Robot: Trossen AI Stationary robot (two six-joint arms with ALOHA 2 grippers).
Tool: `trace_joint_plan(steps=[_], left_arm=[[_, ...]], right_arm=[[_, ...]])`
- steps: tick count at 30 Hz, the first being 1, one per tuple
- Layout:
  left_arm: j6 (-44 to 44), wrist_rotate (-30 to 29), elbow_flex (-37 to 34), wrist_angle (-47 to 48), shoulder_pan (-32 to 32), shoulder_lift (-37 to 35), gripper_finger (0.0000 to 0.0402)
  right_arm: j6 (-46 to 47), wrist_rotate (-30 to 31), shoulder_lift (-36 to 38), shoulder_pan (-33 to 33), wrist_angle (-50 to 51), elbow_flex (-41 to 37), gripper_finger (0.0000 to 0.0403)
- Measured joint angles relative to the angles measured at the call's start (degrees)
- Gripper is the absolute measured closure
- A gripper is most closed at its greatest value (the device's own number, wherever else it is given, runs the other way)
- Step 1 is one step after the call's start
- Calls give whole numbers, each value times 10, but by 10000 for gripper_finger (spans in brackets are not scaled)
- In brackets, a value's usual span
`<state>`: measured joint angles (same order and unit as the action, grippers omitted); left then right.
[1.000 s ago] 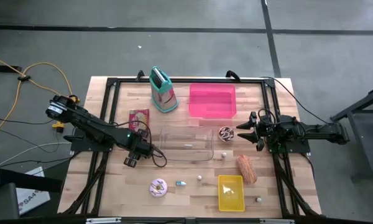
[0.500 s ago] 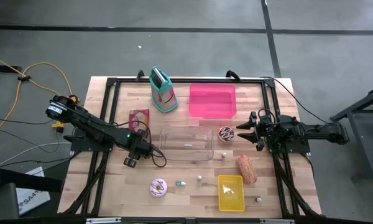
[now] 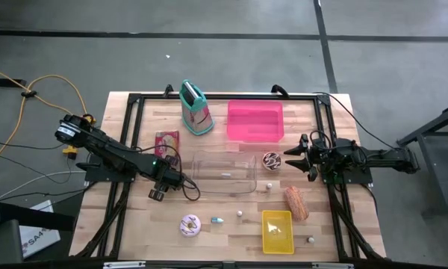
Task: Pick & Place Food Item
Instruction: Put the top black food coloring bottle into the yellow bin
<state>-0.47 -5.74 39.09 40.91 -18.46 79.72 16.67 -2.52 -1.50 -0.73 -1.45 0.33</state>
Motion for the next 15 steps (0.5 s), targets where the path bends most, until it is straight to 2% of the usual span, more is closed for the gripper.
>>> trace_joint_plan(steps=[15], left_arm=[[0,-3,0,0,0,0,263]], right_arm=[[0,0,0,0,0,0,229]])
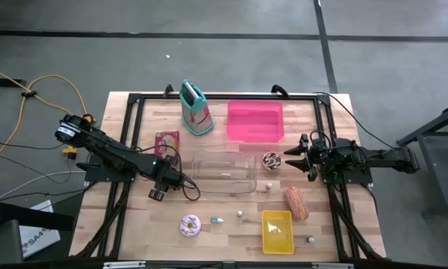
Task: Pick & Place Food Item
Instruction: Put the top black food coloring bottle into the yellow bin
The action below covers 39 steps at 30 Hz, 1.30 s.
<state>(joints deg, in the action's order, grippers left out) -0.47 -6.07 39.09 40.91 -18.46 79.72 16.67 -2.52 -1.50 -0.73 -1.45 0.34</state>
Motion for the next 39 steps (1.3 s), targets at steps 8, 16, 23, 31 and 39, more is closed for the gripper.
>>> trace_joint_plan(steps=[8,16,23,31,39], left_arm=[[0,-1,0,0,0,0,308],[0,-1,0,0,0,0,316],[0,-1,0,0,0,0,316],[0,0,0,0,0,0,317],[7,0,0,-4,0,0,317]], right_arm=[[0,0,0,0,0,0,229],[0,0,0,0,0,0,229],[0,0,0,0,0,0,229],[0,0,0,0,0,0,229],[0,0,0,0,0,0,229]])
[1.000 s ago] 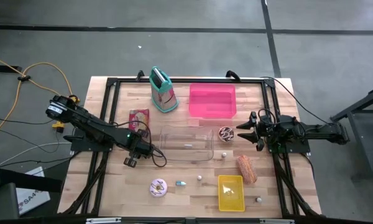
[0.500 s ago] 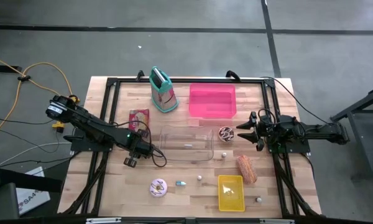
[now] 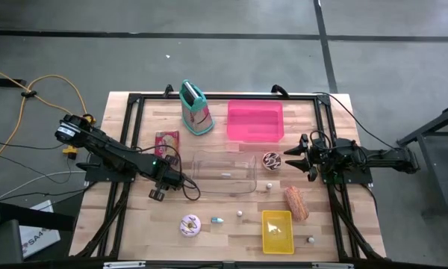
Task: Pick & Place Food Item
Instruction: Put the top black food coloring bottle into the yellow bin
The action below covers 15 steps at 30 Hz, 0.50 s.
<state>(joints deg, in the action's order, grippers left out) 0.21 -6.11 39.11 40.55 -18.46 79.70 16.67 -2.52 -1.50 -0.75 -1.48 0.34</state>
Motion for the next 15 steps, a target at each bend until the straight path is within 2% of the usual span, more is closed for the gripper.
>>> trace_joint_plan(steps=[8,15], left_arm=[[13,0,0,-3,-2,-5,317],[27,2,1,-7,-19,-46,317]], right_arm=[[0,0,0,0,0,0,229],[0,0,0,0,0,0,229]])
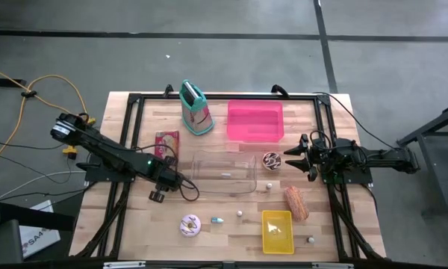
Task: Pick & Place Food Item
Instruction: Put the top black food coloring bottle into the yellow bin
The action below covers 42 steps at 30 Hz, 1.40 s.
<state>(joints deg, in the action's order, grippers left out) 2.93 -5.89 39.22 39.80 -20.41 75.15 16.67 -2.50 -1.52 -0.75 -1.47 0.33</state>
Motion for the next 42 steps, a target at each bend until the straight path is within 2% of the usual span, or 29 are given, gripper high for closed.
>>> trace_joint_plan(steps=[10,28,42], left_arm=[[35,2,0,-11,-39,-46,317],[87,57,2,-157,-85,-62,317],[107,53,2,-254,-74,-62,317]], right_arm=[[0,0,0,0,0,0,229],[0,0,0,0,0,0,229],[0,0,0,0,0,0,229]])
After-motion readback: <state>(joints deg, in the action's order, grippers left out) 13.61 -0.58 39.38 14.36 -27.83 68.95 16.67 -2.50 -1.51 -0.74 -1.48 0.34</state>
